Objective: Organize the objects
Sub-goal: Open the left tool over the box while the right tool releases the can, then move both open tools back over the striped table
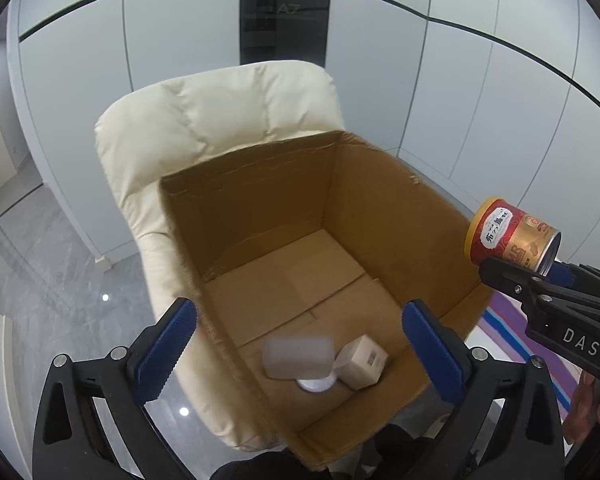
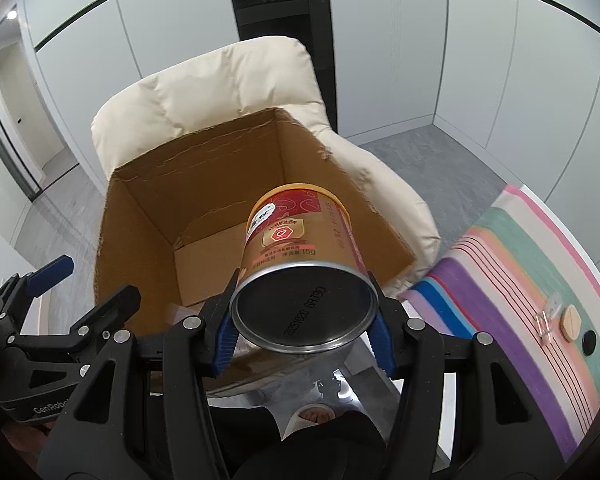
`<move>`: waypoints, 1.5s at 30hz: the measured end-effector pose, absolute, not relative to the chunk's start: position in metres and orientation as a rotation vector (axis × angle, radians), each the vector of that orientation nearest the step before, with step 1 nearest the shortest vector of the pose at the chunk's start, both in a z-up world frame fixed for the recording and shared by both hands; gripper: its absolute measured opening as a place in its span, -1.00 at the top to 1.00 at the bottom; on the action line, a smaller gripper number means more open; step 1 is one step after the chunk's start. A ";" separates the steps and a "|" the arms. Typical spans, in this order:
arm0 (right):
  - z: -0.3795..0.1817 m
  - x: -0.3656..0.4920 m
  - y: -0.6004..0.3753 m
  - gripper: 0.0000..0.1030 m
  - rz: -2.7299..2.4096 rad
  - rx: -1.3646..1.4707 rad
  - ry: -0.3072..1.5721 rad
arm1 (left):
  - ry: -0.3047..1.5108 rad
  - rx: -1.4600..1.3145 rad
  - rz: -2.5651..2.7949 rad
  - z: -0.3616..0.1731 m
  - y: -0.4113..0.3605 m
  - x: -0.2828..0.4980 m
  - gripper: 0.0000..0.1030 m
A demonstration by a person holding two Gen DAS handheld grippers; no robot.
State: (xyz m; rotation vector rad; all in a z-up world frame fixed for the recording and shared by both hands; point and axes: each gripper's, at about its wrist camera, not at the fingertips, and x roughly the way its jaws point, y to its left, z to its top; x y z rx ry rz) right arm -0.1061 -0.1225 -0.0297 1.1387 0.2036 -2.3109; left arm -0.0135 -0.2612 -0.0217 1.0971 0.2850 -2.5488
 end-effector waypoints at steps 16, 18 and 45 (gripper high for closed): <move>-0.036 -0.094 -0.166 -0.50 -2.287 1.091 0.326 | 0.372 1.097 -2.492 -0.026 -0.301 0.005 -1.00; -0.035 -0.093 -0.166 -0.54 -2.289 1.079 0.337 | 0.372 1.096 -2.493 -0.025 -0.300 0.004 -1.00; -0.032 -0.123 -0.054 -1.00 -2.492 1.168 0.197 | 0.282 1.151 -2.629 -0.025 -0.223 -0.050 -1.00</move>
